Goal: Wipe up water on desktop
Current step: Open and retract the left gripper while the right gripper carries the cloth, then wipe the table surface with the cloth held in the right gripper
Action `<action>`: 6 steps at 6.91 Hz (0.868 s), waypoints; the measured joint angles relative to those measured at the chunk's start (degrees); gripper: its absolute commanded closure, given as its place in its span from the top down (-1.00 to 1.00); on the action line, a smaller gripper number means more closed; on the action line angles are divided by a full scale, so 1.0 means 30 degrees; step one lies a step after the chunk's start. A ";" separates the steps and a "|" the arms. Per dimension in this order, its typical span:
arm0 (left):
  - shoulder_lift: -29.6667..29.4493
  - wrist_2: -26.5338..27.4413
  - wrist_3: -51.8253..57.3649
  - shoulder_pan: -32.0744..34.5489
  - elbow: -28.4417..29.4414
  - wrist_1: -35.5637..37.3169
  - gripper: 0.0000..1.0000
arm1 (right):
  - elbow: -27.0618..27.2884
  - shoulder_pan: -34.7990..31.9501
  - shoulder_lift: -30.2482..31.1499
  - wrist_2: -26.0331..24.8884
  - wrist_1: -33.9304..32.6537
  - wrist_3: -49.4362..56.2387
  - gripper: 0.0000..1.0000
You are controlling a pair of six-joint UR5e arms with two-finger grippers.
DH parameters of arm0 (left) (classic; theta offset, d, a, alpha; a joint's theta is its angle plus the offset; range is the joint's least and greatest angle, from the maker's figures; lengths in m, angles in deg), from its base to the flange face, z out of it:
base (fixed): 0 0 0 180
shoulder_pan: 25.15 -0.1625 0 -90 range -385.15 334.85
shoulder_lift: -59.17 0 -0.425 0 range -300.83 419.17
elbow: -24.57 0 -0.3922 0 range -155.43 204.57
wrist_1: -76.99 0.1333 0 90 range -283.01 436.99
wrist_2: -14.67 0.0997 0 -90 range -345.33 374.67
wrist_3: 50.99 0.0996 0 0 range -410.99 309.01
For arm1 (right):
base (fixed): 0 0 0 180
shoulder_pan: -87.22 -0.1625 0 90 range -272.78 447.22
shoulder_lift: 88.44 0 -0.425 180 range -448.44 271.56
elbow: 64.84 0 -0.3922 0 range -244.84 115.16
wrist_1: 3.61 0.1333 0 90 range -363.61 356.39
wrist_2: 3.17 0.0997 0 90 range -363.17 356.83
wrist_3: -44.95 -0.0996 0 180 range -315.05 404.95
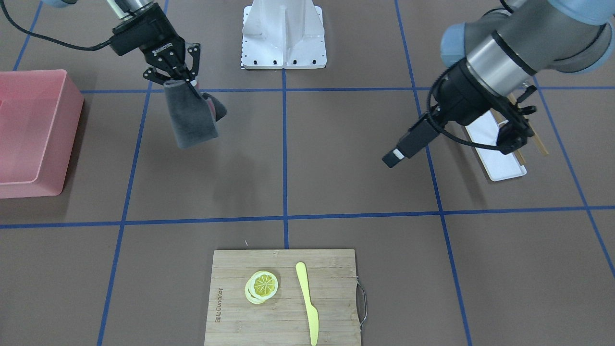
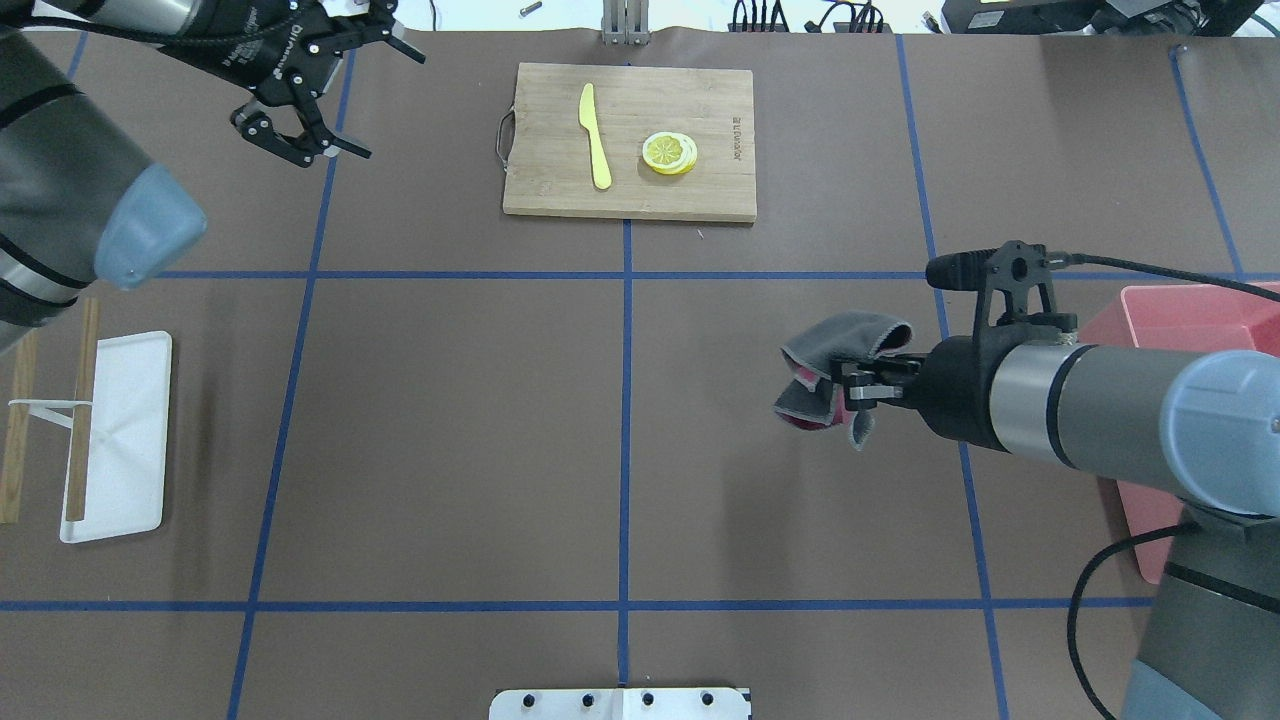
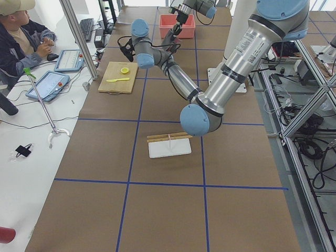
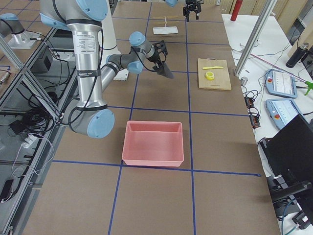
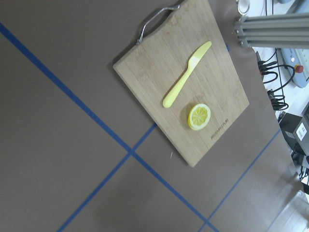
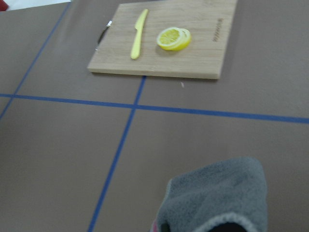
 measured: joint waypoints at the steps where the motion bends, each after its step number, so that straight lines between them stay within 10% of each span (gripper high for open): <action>1: 0.1047 0.0356 0.2282 0.0794 -0.0052 0.0015 0.93 | 0.0049 0.0005 0.1052 0.0818 -0.0145 -0.1001 -1.00; 6: 0.6642 0.3440 1.6384 0.3277 0.0190 0.0222 0.93 | -0.0720 -0.1204 0.0554 0.6510 -0.9532 0.0309 -1.00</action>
